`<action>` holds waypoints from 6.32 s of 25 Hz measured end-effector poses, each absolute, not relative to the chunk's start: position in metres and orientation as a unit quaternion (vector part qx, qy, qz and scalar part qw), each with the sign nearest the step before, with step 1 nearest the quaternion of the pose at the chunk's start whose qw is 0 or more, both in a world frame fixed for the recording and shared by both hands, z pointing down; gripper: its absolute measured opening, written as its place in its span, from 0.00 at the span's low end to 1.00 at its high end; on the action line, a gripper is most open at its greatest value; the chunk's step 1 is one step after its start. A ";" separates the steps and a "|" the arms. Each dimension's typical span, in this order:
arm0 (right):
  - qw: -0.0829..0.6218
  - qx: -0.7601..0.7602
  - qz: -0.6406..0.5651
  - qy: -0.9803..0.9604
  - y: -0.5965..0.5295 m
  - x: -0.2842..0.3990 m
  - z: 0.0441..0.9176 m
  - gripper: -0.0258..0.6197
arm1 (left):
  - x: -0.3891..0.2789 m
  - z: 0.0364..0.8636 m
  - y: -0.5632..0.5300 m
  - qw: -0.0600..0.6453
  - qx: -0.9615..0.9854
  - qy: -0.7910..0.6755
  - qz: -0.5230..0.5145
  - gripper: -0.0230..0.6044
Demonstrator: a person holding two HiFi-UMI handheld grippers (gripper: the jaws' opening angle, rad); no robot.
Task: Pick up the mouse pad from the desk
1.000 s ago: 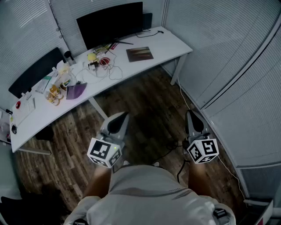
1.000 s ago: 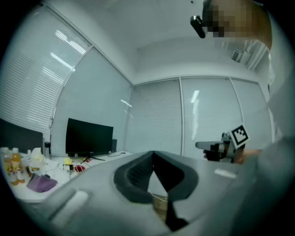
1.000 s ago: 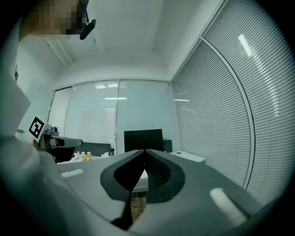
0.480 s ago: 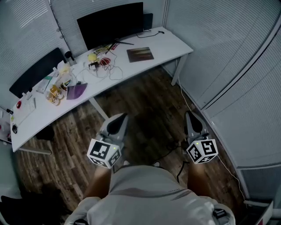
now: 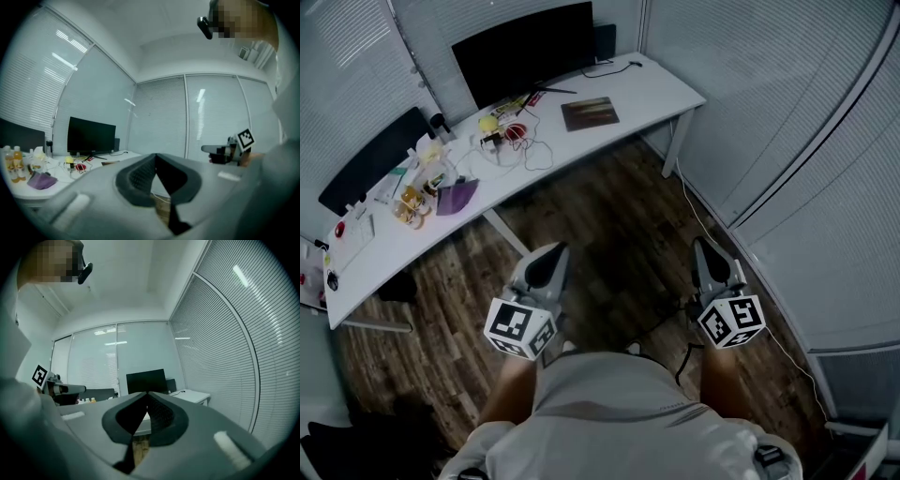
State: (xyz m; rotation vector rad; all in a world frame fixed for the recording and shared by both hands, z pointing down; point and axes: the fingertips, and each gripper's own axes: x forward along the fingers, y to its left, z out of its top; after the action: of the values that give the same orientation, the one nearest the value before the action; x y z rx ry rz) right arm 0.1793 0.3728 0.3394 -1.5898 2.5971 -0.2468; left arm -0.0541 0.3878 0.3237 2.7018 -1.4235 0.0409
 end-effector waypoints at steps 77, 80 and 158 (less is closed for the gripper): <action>-0.033 -0.366 -0.183 0.912 -0.316 0.122 0.431 0.05 | -0.099 0.401 -0.232 0.121 0.760 -0.635 0.070 0.04; -0.049 -0.355 -0.198 0.912 -0.330 0.116 0.447 0.05 | -0.099 0.413 -0.252 0.135 0.759 -0.632 0.075 0.04; -0.245 -0.367 -0.201 0.875 -0.461 -0.026 0.567 0.12 | -0.137 0.561 -0.424 0.267 0.755 -0.569 0.185 0.15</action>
State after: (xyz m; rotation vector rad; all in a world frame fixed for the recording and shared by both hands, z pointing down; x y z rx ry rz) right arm -0.0262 -0.4614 0.5668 -1.3758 3.2806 -0.7540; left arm -0.1367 -0.4236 0.5605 2.0382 -1.5364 0.5000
